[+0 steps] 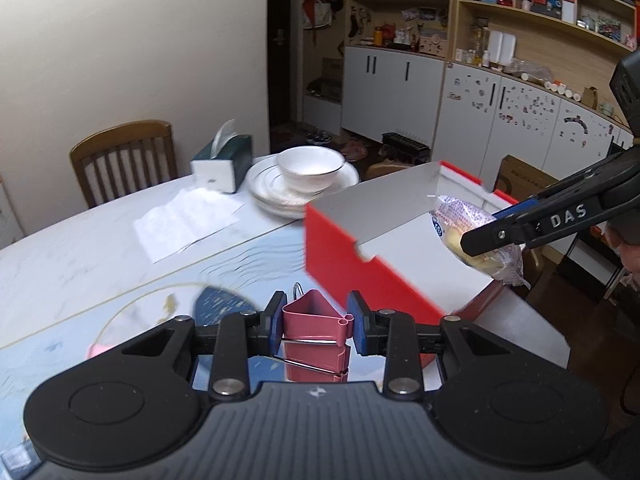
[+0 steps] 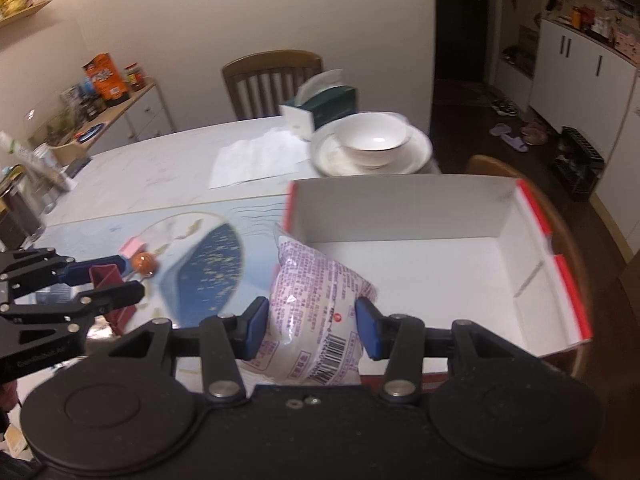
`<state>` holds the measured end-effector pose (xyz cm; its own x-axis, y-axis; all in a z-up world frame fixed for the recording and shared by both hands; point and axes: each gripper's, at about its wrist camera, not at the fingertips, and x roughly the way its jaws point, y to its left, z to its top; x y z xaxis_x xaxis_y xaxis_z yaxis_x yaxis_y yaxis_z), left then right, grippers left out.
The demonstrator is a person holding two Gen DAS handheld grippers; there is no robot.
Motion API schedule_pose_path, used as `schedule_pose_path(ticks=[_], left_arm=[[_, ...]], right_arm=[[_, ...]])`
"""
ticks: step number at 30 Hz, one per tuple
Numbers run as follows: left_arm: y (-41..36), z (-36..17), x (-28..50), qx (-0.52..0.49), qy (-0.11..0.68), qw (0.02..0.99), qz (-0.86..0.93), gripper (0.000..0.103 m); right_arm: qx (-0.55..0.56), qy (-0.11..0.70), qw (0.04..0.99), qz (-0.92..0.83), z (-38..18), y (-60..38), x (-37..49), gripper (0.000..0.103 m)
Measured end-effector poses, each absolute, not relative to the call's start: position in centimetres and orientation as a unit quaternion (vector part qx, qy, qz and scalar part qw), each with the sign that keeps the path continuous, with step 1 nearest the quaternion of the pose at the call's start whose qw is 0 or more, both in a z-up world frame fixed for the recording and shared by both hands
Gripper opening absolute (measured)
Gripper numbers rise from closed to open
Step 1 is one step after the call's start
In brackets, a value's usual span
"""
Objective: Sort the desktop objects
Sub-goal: 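Carry the pink clip and bread bag into the red shoebox with both tools, then release the bread bag with the right tool while the left tool drops the pink clip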
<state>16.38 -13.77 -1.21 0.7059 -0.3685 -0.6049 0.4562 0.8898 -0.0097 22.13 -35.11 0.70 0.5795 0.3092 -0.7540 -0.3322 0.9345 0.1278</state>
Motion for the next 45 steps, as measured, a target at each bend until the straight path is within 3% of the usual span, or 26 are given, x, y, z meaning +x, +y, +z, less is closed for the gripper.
schedule_pose_path(ticks=[15,21,25,35,45], left_arm=[[-24.2,-0.7,20.7,0.115,0.282,0.907,-0.292,0.031],[-27.4,-1.8,23.1,0.135,0.285,0.9,-0.3,0.031],[-29.0,-3.4,24.9,0.147,0.31,0.889,-0.305,0.031],[-31.4,-8.1,29.2,0.154,0.399,0.848,-0.312,0.031],[-33.3,-10.4,30.4,0.183,0.439,0.818,-0.324,0.031]], right_arm=[[-0.031,0.416,0.9,0.123,-1.4,-42.9,25.9,0.046],[-0.036,0.414,0.903,0.112,-2.3,-44.4,27.9,0.037],[-0.037,0.427,0.896,0.111,-3.5,-44.7,29.2,0.034],[-0.03,0.47,0.875,0.115,-6.6,-45.3,30.2,0.037],[-0.027,0.478,0.87,0.115,-7.2,-45.6,29.7,0.038]])
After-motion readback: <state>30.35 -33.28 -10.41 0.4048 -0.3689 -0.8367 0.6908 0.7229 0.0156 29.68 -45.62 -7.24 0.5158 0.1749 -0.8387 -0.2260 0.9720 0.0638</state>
